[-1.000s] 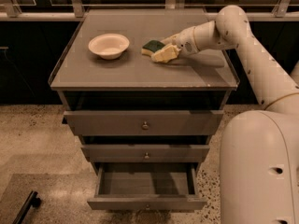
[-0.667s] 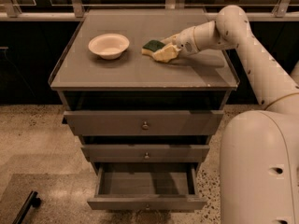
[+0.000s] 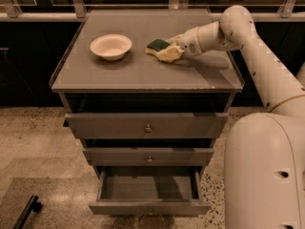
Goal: Place sponge into bottom drawer
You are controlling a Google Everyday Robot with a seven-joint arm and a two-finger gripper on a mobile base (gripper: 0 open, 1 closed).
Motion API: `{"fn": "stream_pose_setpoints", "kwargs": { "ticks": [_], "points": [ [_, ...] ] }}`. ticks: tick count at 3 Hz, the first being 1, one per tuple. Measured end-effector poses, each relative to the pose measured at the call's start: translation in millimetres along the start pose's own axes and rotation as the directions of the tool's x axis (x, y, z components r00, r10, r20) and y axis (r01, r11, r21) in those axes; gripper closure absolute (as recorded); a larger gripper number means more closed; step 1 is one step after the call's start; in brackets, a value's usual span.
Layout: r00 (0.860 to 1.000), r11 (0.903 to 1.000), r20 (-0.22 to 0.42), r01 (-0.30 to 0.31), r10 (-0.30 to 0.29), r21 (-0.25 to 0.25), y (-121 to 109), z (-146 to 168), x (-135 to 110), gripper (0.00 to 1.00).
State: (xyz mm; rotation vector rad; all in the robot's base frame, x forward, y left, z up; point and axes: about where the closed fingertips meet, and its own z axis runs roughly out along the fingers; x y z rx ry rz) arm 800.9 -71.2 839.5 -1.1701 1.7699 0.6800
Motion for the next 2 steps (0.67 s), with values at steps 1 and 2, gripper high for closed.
{"fn": "stream_pose_setpoints", "kwargs": {
  "ticks": [1,2],
  "points": [
    [1.0,0.9997,0.001,0.005,-0.005,0.022,10.6,-14.0,-4.2,1.0],
    [0.999,0.9884,0.006,0.041,-0.042,0.146,29.2,-68.6,-36.4,1.0]
  ]
}}
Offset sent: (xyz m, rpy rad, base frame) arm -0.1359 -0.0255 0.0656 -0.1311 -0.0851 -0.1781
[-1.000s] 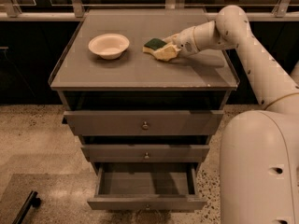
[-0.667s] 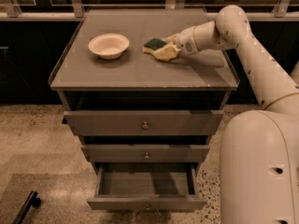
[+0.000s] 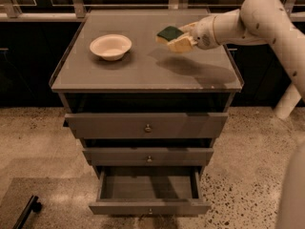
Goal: Place sponge into bottom drawer
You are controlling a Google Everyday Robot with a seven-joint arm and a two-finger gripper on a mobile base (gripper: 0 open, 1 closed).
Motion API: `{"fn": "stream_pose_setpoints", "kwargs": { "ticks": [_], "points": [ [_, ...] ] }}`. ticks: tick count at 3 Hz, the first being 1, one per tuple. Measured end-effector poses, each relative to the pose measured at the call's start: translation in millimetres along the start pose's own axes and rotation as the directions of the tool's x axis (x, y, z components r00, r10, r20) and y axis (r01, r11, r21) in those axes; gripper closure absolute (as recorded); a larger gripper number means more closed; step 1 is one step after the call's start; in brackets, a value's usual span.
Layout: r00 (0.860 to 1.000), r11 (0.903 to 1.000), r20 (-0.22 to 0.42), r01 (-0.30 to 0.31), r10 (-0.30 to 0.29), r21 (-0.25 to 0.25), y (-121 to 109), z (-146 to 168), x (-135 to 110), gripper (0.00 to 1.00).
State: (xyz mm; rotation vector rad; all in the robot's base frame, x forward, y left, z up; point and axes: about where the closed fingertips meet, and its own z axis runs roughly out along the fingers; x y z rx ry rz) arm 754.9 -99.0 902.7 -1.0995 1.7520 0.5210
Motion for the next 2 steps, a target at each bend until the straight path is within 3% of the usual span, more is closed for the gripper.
{"fn": "stream_pose_setpoints", "kwargs": {
  "ticks": [1,2],
  "points": [
    [0.999,0.9918,-0.011,0.044,-0.043,0.12,26.1,-52.4,-35.2,1.0],
    [0.999,0.9833,-0.034,0.034,-0.028,0.179,61.7,-78.0,-31.6,1.0]
  ]
}}
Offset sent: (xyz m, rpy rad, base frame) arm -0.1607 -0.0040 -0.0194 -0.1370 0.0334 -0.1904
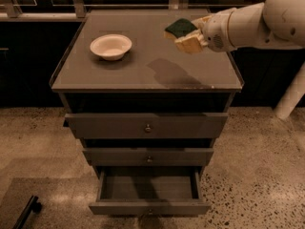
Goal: Place sponge into bottom drawer
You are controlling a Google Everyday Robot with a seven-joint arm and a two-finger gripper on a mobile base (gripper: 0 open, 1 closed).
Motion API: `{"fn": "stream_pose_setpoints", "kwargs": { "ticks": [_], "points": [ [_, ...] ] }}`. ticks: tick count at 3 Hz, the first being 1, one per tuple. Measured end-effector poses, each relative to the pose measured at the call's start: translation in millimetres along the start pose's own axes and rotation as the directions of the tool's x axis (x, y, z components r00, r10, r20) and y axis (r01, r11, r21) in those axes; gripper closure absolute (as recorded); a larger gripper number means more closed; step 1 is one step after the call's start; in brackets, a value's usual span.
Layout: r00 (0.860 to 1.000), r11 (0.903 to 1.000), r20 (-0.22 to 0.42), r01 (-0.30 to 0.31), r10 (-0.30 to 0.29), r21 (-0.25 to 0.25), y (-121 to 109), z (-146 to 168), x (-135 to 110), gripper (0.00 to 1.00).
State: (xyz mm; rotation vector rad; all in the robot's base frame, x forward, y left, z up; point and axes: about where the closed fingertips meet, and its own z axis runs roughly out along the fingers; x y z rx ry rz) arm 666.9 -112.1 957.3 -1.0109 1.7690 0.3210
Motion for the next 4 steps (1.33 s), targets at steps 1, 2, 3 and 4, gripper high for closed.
{"fn": "stream_pose_setpoints", "kwargs": {
  "ticks": [1,2,3,4],
  "points": [
    [0.999,0.999,-0.05,-0.017,0.015,-0.041,23.5,13.0,29.4,1.0],
    [0.999,0.999,-0.05,-0.017,0.015,-0.041,23.5,13.0,29.5,1.0],
    [0.999,0.9987,-0.042,-0.035,0.033,-0.038,34.9,6.5,43.0,1.0],
    [0.997,0.9958,0.005,-0.081,0.081,-0.042,62.8,-1.5,71.7,1.0]
  ]
}}
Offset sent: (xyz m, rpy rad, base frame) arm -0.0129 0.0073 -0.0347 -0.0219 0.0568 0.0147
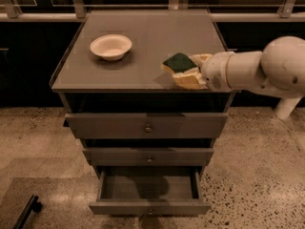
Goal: Place sponge into bottom drawer
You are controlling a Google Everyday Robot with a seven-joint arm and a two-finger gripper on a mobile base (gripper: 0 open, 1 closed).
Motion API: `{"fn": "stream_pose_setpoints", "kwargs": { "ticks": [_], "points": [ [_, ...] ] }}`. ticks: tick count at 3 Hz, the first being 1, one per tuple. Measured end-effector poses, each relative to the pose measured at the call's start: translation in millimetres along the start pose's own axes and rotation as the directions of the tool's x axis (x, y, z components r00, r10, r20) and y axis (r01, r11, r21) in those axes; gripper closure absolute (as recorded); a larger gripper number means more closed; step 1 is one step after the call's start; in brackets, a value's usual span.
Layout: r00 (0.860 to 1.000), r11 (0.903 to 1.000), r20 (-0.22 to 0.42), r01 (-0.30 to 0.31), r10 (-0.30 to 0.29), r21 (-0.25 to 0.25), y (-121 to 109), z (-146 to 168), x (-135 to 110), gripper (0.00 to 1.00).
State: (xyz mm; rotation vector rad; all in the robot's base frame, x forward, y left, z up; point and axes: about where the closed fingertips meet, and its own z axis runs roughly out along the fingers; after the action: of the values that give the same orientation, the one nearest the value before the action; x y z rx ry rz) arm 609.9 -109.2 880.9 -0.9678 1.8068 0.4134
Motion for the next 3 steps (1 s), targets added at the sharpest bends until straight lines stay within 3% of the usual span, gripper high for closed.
{"fn": "stream_pose_setpoints", "kwargs": {
  "ticks": [1,2,3],
  "points": [
    [0.995,0.9953,0.043,-0.091,0.092,-0.033,24.8,-5.7,44.3,1.0],
    [0.987,0.9836,0.042,-0.154,0.158,-0.095,41.7,0.2,74.0,1.0],
    [0.987,0.9837,0.042,-0.152,0.156,-0.096,42.3,0.6,73.8,1.0]
  ]
}}
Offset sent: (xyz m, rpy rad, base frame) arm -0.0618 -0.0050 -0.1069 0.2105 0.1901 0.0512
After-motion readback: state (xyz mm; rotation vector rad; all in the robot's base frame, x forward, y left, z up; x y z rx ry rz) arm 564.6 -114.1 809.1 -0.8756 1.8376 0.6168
